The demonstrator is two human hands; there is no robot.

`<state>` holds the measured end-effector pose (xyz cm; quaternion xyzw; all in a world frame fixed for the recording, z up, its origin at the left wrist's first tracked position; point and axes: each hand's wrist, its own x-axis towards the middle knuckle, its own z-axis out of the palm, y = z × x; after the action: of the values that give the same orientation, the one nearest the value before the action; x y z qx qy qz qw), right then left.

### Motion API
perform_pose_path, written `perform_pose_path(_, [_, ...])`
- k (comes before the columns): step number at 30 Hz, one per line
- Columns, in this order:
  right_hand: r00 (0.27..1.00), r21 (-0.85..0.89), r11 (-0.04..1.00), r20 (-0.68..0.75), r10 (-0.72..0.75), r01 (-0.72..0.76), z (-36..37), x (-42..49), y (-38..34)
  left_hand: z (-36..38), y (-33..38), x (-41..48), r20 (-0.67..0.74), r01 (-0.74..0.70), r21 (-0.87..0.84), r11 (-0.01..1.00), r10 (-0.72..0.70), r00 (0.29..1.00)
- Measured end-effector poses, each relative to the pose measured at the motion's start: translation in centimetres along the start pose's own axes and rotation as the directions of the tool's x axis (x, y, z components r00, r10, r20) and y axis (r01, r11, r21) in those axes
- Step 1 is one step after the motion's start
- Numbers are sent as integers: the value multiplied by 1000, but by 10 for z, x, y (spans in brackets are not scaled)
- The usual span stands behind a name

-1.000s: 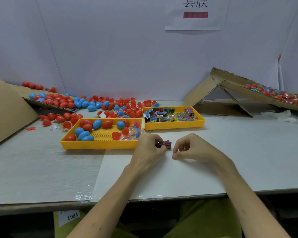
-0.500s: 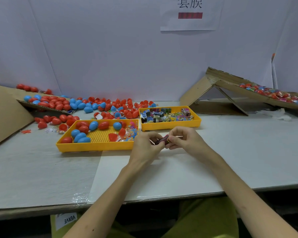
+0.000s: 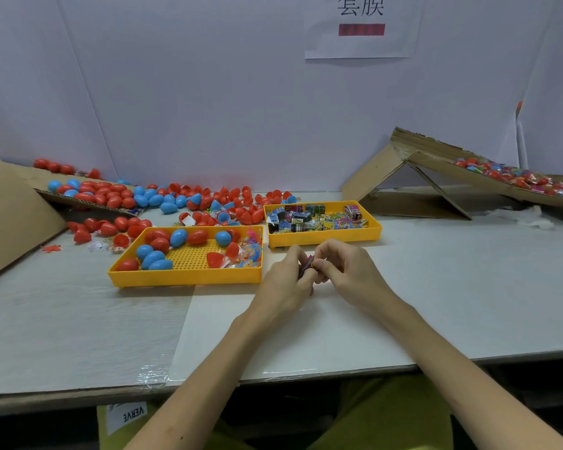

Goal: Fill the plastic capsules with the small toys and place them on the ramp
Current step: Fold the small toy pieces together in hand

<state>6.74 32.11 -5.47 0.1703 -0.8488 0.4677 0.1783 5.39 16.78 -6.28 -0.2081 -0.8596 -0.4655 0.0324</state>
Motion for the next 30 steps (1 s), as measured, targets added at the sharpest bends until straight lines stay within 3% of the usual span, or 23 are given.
perform_pose_path(9, [971, -230, 949, -55, -232, 214, 5, 1, 1, 1, 7, -3, 63, 12, 14, 1000, -12, 998])
perform_pose_path(16, [955, -290, 923, -75, -287, 254, 6, 2, 2, 1, 11, -3, 67, 2, -56, 998, 2, 998])
perform_pose_path(22, [955, -316, 916, -80, -287, 249, 8, 2, 2, 0, 8, -2, 46, -65, -8, 998, 65, 997])
perform_pose_path(25, [953, -244, 951, -190, -238, 189, 3, 5, 1, -1, 3, 1, -41, -66, 14, 998, 66, 997])
perform_pose_path(27, [966, -94, 993, -241, -92, 71, -5, 6, 1, -3, 1, 0, -48, -49, 46, 998, 52, 998])
perform_pose_path(30, [983, 134, 991, -179, 39, -15, -11, 5, 2, -5, 3, -2, -30, -19, 119, 993, 23, 999])
